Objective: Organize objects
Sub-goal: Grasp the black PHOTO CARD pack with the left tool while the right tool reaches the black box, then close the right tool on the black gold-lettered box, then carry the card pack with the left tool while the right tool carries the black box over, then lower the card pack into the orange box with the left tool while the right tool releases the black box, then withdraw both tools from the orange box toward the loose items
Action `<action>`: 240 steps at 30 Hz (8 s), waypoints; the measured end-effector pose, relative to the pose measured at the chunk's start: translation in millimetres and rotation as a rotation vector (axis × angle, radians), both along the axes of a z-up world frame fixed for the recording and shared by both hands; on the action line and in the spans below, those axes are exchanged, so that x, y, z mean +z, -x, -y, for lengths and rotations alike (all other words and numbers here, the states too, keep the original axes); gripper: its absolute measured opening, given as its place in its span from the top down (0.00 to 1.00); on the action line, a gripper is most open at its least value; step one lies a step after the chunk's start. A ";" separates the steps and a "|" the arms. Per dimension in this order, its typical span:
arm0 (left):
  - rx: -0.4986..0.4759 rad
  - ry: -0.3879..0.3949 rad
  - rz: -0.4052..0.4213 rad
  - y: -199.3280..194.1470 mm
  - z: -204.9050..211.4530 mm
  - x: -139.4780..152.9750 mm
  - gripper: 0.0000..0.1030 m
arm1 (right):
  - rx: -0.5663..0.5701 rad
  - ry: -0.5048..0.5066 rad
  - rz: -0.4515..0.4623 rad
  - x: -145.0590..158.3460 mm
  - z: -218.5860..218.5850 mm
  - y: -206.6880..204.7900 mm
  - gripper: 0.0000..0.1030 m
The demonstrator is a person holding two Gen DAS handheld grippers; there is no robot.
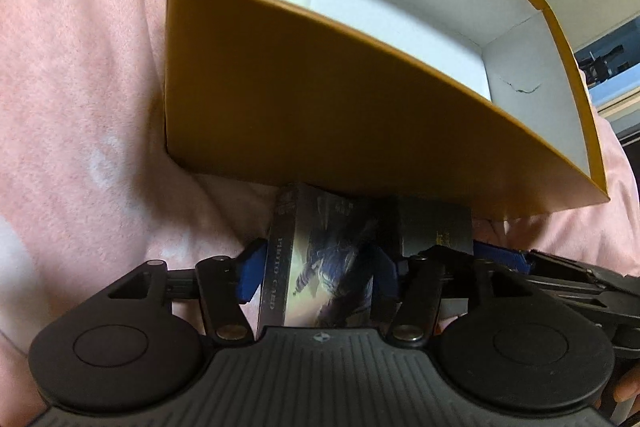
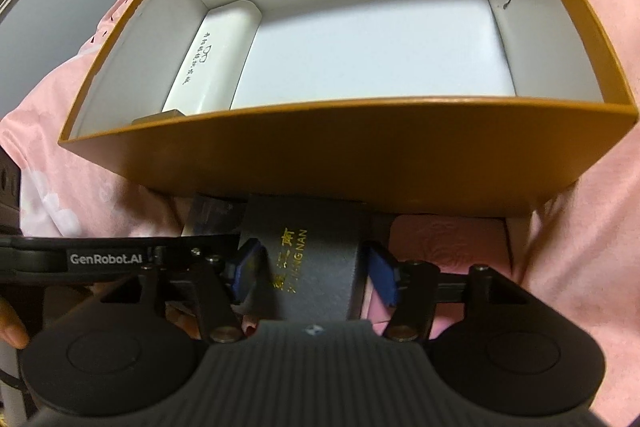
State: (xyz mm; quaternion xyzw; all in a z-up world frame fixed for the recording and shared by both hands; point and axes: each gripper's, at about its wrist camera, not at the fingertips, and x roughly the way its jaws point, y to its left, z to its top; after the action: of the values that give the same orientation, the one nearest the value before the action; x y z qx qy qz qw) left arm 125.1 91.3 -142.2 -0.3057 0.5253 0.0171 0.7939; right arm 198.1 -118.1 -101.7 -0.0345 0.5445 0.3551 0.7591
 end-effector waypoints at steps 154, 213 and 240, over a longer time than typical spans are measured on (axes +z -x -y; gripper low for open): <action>-0.057 -0.142 0.153 -153.6 -5.0 70.0 0.76 | -0.171 -0.114 0.089 62.3 -29.7 -126.6 0.67; -0.425 -0.637 -0.001 -146.3 31.9 54.5 0.40 | -0.156 -0.090 0.002 38.3 -53.1 -173.3 0.62; -0.445 -0.516 0.033 -126.1 16.3 63.8 0.40 | 0.371 0.175 0.259 35.2 -92.5 -133.0 0.51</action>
State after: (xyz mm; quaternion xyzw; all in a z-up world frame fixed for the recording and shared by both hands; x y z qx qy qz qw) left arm 251.2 75.0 -78.4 0.0273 0.5446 -0.0293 0.8377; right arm 331.1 -25.6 -66.6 -0.2446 0.4557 0.4326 0.7385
